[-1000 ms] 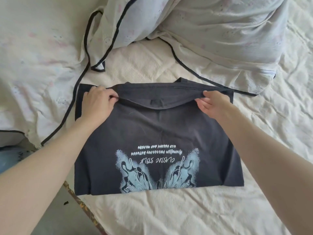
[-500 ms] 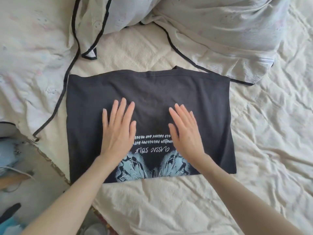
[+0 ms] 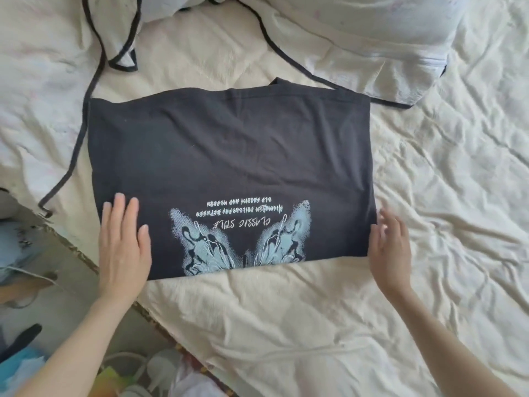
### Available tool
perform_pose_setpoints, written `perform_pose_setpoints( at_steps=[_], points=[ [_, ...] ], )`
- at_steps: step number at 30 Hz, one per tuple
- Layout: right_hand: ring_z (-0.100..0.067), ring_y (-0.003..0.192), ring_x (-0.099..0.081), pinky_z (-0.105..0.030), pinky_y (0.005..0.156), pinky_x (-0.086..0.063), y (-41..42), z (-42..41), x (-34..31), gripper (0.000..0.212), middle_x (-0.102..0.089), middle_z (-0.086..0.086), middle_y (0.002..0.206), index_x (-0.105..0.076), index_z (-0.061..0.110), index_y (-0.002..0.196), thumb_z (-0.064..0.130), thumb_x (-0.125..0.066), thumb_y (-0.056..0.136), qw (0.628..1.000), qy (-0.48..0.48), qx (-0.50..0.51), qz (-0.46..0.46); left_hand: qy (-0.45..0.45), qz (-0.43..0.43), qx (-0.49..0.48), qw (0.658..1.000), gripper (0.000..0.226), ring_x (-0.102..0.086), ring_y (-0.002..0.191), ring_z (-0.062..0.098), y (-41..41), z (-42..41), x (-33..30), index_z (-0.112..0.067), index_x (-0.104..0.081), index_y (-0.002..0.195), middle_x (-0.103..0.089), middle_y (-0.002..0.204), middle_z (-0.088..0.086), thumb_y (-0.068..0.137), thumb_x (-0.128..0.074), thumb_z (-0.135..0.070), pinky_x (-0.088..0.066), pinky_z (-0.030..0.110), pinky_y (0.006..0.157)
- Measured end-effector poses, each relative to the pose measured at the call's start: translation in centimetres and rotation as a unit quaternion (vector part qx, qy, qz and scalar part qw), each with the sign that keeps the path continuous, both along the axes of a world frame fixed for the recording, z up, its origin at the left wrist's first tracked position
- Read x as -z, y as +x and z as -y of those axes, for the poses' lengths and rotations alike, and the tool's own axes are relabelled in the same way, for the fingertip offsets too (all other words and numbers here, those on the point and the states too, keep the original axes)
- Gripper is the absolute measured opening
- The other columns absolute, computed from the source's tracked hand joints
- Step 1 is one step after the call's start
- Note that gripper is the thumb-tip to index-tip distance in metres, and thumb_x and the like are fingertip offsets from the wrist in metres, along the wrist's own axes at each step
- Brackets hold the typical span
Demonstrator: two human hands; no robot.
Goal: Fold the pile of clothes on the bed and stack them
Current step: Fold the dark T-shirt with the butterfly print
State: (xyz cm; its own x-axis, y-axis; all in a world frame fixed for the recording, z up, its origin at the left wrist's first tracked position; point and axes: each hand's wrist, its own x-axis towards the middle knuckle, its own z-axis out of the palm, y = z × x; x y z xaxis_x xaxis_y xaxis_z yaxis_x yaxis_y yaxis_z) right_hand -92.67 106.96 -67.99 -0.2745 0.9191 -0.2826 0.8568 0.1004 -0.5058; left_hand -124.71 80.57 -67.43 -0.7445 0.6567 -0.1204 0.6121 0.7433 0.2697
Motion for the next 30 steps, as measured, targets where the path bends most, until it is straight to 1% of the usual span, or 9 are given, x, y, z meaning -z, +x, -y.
perform_pose_setpoints(
  at_steps=[4, 8, 10, 12, 16, 22, 25, 27, 30],
  points=[
    [-0.015, 0.089, -0.055, -0.025, 0.08, -0.038, -0.2, 1.7, -0.9, 0.015, -0.059, -0.003, 0.103, -0.061, 0.012, 0.103, 0.021, -0.052, 0.095, 0.973, -0.109, 0.202, -0.035, 0.1, 0.07, -0.195, 0.973, 0.039, -0.036, 0.128, 0.035, 1.4, 1.9, -0.5, 0.005, -0.039, 0.133, -0.038, 0.137, 0.028, 0.097, -0.046, -0.009, -0.028, 0.036, 0.106],
    [-0.014, 0.06, -0.053, -0.025, 0.056, -0.041, 0.2, 1.6, -1.3, 0.014, -0.054, -0.005, 0.076, -0.057, 0.004, 0.096, 0.017, -0.057, 0.093, 0.9, -0.257, 0.329, -0.121, 0.164, 0.173, -0.341, 0.909, 0.028, -0.053, 0.109, 0.038, 2.1, 3.2, -0.2, 0.007, -0.042, 0.119, -0.052, 0.118, 0.03, 0.098, -0.046, -0.013, -0.043, 0.037, 0.09],
    [-0.014, 0.063, -0.06, -0.023, 0.055, -0.047, 0.6, 1.6, -1.9, 0.009, -0.058, -0.008, 0.081, -0.055, 0.004, 0.099, 0.012, -0.056, 0.094, 0.868, -0.299, 0.355, -0.178, 0.178, 0.218, -0.401, 0.872, 0.031, -0.057, 0.105, 0.036, 2.1, 4.0, 0.1, 0.005, -0.043, 0.119, -0.054, 0.117, 0.03, 0.099, -0.047, -0.018, -0.051, 0.041, 0.087],
    [-0.016, 0.067, -0.065, -0.021, 0.058, -0.053, 1.2, 1.4, -2.5, 0.005, -0.061, -0.008, 0.082, -0.056, 0.004, 0.096, 0.009, -0.055, 0.094, 0.849, -0.32, 0.364, -0.211, 0.188, 0.264, -0.448, 0.833, 0.035, -0.058, 0.094, 0.03, 2.0, 4.9, 0.3, 0.008, -0.046, 0.12, -0.056, 0.12, 0.029, 0.099, -0.048, -0.019, -0.057, 0.028, 0.071],
    [-0.002, 0.051, -0.059, -0.013, 0.054, -0.051, 1.5, 0.1, -2.8, 0.015, -0.056, -0.003, 0.073, -0.056, 0.009, 0.081, 0.004, -0.052, 0.095, 0.845, -0.302, 0.374, -0.233, 0.166, 0.233, -0.46, 0.841, 0.031, -0.052, 0.088, 0.023, 0.7, 5.8, 0.3, 0.009, -0.053, 0.114, -0.058, 0.1, 0.019, 0.097, -0.052, -0.018, -0.048, 0.031, 0.071],
    [-0.009, 0.061, -0.064, -0.013, 0.053, -0.051, 2.3, -1.3, -1.9, 0.012, -0.062, -0.006, 0.081, -0.061, 0.009, 0.083, 0.0, -0.058, 0.09, 0.829, -0.293, 0.411, -0.242, 0.182, 0.231, -0.475, 0.829, 0.023, -0.051, 0.088, 0.024, -0.1, 5.4, -0.1, 0.003, -0.057, 0.112, -0.055, 0.088, 0.009, 0.096, -0.054, -0.014, -0.046, 0.029, 0.07],
    [-0.007, 0.058, -0.068, -0.013, 0.053, -0.052, 2.3, -1.2, -1.9, 0.009, -0.064, -0.008, 0.085, -0.063, 0.003, 0.096, 0.0, -0.06, 0.089, 0.824, -0.29, 0.422, -0.241, 0.217, 0.275, -0.51, 0.786, 0.021, -0.055, 0.09, 0.024, 0.6, 4.9, -0.5, 0.003, -0.057, 0.11, -0.058, 0.1, 0.01, 0.096, -0.054, -0.012, -0.048, 0.034, 0.08],
    [-0.015, 0.067, -0.068, -0.018, 0.06, -0.055, 2.0, -0.5, -1.8, 0.02, -0.064, -0.011, 0.086, -0.061, -0.002, 0.108, 0.0, -0.06, 0.089, 0.829, -0.286, 0.428, -0.221, 0.242, 0.328, -0.528, 0.745, 0.01, -0.058, 0.082, 0.019, 1.0, 4.9, -0.9, -0.005, -0.058, 0.091, -0.06, 0.092, 0.007, 0.096, -0.053, -0.012, -0.047, 0.032, 0.081],
    [-0.026, 0.095, -0.064, -0.032, 0.087, -0.052, 0.4, 1.3, -2.2, 0.029, -0.067, -0.013, 0.098, -0.063, 0.001, 0.117, 0.009, -0.055, 0.091, 0.907, -0.185, 0.369, -0.087, 0.261, 0.428, -0.523, 0.689, 0.015, -0.057, 0.076, 0.015, 1.9, 5.5, -1.4, -0.013, -0.056, 0.087, -0.059, 0.088, 0.007, 0.098, -0.051, -0.022, -0.047, 0.027, 0.073]
  ],
)
